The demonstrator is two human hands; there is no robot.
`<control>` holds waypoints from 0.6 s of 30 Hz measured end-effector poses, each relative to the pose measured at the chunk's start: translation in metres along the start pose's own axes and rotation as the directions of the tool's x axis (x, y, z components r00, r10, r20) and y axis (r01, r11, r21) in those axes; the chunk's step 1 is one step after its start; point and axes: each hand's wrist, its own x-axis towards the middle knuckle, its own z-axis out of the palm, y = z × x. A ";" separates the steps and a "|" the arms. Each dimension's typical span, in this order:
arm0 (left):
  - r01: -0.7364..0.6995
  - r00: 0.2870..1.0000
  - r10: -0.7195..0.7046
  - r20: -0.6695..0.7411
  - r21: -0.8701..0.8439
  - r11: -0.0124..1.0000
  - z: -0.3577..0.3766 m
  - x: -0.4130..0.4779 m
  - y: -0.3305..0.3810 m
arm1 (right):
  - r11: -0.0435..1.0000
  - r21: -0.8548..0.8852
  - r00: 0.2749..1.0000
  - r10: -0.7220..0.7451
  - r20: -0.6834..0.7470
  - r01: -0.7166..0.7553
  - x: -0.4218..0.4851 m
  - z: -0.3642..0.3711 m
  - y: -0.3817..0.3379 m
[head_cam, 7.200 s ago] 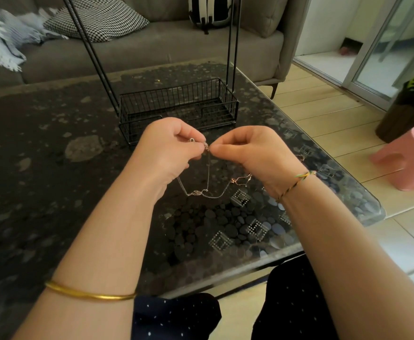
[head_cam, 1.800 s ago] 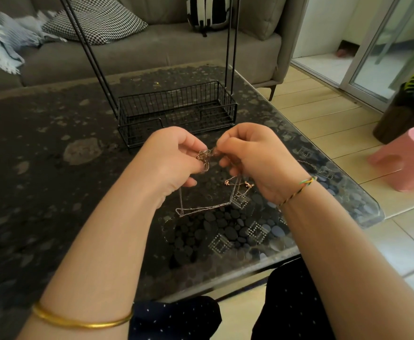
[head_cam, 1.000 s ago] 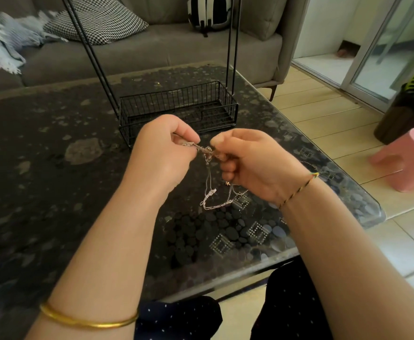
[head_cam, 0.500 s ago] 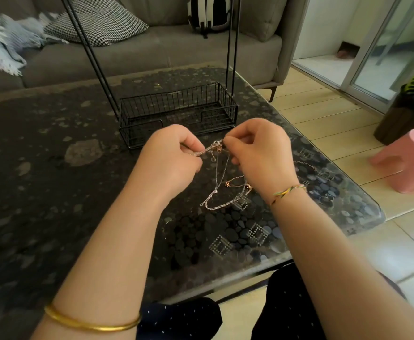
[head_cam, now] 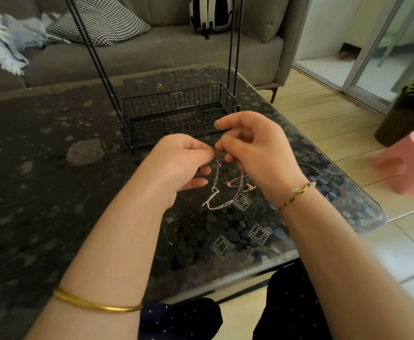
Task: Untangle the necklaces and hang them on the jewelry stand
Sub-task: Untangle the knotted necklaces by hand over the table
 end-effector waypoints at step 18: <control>-0.130 0.964 0.146 -0.224 0.085 0.988 0.002 0.006 0.000 | 0.970 0.032 0.957 0.232 0.172 -0.241 -0.001 0.001 0.001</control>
